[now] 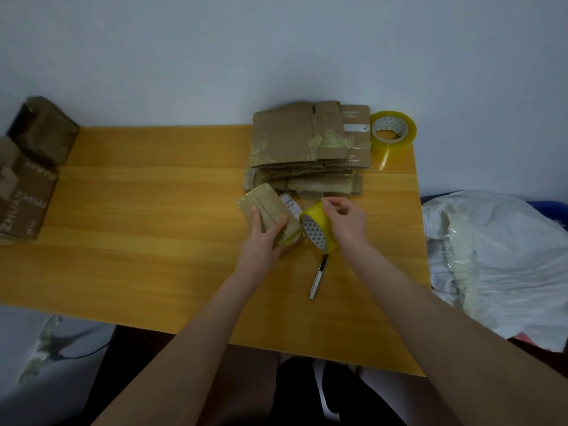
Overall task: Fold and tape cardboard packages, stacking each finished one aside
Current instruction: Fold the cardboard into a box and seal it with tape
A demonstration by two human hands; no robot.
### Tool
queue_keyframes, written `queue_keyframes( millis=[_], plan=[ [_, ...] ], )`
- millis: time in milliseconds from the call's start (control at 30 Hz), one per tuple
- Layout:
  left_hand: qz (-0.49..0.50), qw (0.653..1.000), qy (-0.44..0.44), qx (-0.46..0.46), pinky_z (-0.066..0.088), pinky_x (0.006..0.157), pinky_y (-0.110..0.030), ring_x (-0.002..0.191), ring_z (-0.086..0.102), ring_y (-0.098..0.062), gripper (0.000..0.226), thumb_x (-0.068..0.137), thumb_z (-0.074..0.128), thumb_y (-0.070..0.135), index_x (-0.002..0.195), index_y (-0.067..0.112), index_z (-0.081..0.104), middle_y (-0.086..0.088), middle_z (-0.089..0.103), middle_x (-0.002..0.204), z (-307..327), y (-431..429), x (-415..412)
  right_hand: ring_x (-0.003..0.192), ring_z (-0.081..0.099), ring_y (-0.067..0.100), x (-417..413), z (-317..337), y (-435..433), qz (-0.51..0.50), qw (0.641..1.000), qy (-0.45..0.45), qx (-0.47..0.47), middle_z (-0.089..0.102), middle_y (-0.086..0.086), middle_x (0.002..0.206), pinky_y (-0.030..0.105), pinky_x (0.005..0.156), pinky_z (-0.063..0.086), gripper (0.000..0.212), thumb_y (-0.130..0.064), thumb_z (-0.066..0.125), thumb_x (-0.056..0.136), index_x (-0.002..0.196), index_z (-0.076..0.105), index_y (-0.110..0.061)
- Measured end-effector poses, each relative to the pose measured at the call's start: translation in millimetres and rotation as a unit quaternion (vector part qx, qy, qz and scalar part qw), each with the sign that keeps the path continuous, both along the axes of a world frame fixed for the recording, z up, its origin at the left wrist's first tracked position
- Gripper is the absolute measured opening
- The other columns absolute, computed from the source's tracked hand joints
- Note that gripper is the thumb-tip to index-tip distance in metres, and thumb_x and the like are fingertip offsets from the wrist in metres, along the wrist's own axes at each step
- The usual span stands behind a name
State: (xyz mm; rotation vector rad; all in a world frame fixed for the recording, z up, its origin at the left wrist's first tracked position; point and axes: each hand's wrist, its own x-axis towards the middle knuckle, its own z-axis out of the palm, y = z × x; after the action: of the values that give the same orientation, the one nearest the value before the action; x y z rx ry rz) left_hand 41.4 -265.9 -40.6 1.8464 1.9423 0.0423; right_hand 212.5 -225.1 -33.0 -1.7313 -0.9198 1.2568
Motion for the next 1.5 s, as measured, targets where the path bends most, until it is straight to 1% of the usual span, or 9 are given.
queue_keyframes(
  millis=[133,267,367,567,800,1000,1167,1367,1500],
  plan=[
    [0.088,0.99,-0.089,0.063,0.038,0.106,-0.04,0.142,0.023,-0.03,0.061,0.083,0.071,0.031,0.138,0.035,0.043,-0.006,-0.002,0.16,7,-4,-2,0.078,0.052,0.006,-6,6,0,0.023,0.999,-0.001,0.024,0.055,-0.012,0.084,0.018,0.062,0.041,0.012,-0.027,0.059,0.095,0.103,0.066,-0.021],
    [0.225,0.949,-0.203,0.081,0.036,0.109,-0.047,0.138,0.028,-0.029,0.098,0.075,0.078,0.035,0.151,0.023,0.017,-0.01,0.021,0.153,8,-1,-7,0.081,0.053,0.003,-16,6,-7,0.095,0.995,-0.019,0.019,0.057,-0.012,0.088,0.02,0.072,0.045,0.012,-0.026,0.058,0.095,0.103,0.065,-0.022],
    [0.134,0.98,-0.14,0.044,0.037,0.108,-0.045,0.137,0.03,-0.026,0.1,0.075,0.078,0.037,0.152,0.022,0.015,-0.008,0.024,0.153,9,-10,-14,0.096,0.058,0.014,-12,-2,-22,0.099,0.995,-0.013,-0.013,0.061,-0.006,0.097,0.032,0.085,0.051,0.012,-0.027,0.06,0.094,0.103,0.066,-0.022],
    [0.016,0.994,-0.099,-0.036,0.03,0.113,-0.046,0.145,0.013,-0.028,0.11,0.072,0.079,0.039,0.152,0.031,0.004,-0.008,-0.005,0.159,7,-9,-10,0.1,0.061,0.022,-2,-11,-40,0.002,0.998,0.042,-0.041,0.065,-0.004,0.096,0.045,0.092,0.052,0.004,-0.026,0.063,0.091,0.091,0.066,-0.028],
    [0.003,0.997,-0.079,0.002,0.033,0.11,-0.044,0.14,0.026,-0.035,0.094,0.08,0.073,0.039,0.152,0.024,0.015,-0.012,-0.004,0.159,0,24,8,0.078,0.055,0.007,-4,1,-27,-0.075,0.997,-0.001,0.013,0.06,-0.008,0.084,0.018,0.069,0.047,0.011,-0.021,0.061,0.093,0.1,0.069,-0.018],
    [-0.027,1.0,-0.012,0.002,0.039,0.104,-0.043,0.132,0.039,-0.036,0.093,0.083,0.069,0.041,0.152,0.027,0.008,-0.015,-0.001,0.159,-1,36,12,0.088,0.057,0.012,3,1,-26,-0.055,0.996,-0.071,0.028,0.062,-0.009,0.086,0.033,0.085,0.049,0.009,-0.021,0.063,0.092,0.097,0.07,-0.02],
    [-0.052,0.996,-0.066,-0.001,0.034,0.109,-0.047,0.14,0.027,-0.033,0.095,0.082,0.071,0.031,0.151,0.037,0.006,-0.013,0.005,0.158,-5,38,-7,0.089,0.058,0.014,1,3,-31,-0.018,0.991,-0.127,0.043,0.063,-0.008,0.085,0.034,0.08,0.049,0.005,-0.023,0.064,0.09,0.09,0.069,-0.025],
    [-0.099,0.994,0.001,-0.034,0.043,0.101,-0.046,0.138,0.032,-0.034,0.101,0.081,0.072,0.037,0.149,0.044,-0.002,-0.008,-0.002,0.16,6,43,-19,0.088,0.055,0.01,0,11,-33,0.004,0.983,-0.18,0.036,0.065,-0.004,0.091,0.026,0.073,0.046,0.01,-0.027,0.064,0.091,0.097,0.071,-0.024],
    [-0.075,0.995,-0.066,0.001,0.029,0.113,-0.049,0.144,0.017,-0.03,0.108,0.072,0.079,0.042,0.152,0.031,0.008,-0.007,0.0,0.16,23,39,-20,0.087,0.056,0.011,-2,24,-38,0.02,0.973,-0.227,0.043,0.068,-0.002,0.1,0.029,0.072,0.05,0.013,-0.032,0.062,0.092,0.1,0.071,-0.027]
  ],
)
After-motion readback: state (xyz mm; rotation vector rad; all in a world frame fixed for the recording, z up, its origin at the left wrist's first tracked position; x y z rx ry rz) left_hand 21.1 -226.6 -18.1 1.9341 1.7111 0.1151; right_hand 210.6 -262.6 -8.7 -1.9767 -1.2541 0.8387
